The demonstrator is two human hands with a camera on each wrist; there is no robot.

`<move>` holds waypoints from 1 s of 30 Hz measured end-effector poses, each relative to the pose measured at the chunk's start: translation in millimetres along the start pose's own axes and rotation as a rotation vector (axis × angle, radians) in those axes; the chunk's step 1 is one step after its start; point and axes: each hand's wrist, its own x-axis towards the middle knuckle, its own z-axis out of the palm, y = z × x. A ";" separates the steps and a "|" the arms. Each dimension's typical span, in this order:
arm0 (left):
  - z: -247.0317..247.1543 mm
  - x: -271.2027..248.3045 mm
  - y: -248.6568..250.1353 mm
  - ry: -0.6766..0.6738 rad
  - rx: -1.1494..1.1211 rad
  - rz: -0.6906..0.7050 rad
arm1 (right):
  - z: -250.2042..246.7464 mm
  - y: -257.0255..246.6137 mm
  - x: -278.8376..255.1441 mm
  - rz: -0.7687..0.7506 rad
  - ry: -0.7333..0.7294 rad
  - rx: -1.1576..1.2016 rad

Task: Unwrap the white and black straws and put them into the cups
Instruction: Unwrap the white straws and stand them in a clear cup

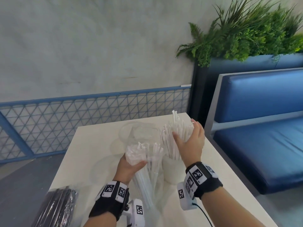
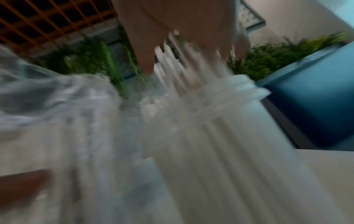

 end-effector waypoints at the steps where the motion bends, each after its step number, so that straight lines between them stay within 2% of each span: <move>1: -0.9 -0.3 0.0 0.003 -0.006 0.001 | -0.9 -5.6 -6.2 -0.136 0.107 0.037; 2: -1.6 -0.6 0.1 0.007 -0.010 0.003 | -1.6 -12.3 -13.0 -0.268 0.160 0.094; 3: -2.3 -0.8 0.5 0.010 -0.014 0.005 | -1.7 -19.8 -20.6 -0.383 0.152 0.143; 5: -3.3 -1.9 0.5 0.004 -0.024 0.017 | 1.3 -30.4 -34.8 -0.532 0.026 0.159; 7: -3.3 -4.0 1.8 -0.017 -0.026 0.033 | 8.4 -30.4 -44.0 -0.577 -0.117 0.065; 12: -4.4 -7.6 4.3 -0.033 -0.036 0.051 | 18.5 -26.1 -50.1 -0.390 -0.408 -0.190; 15: -7.8 -6.5 3.0 -0.047 -0.021 0.036 | 17.2 -29.2 -45.3 -0.294 -0.507 -0.100; 19: -10.3 -6.4 3.1 -0.117 0.031 0.053 | 17.0 -28.2 -47.2 -0.284 -0.622 0.081; 21: -11.6 -7.5 3.4 -0.161 0.045 0.065 | 18.0 -24.2 -50.4 -0.223 -0.673 0.156; 26: -13.0 -9.4 3.7 -0.241 0.118 0.052 | 20.5 -18.7 -52.4 -0.185 -0.808 0.114; 30: -10.7 -9.7 6.2 -0.293 0.178 0.029 | 26.6 -17.1 -54.9 -0.191 -0.802 0.076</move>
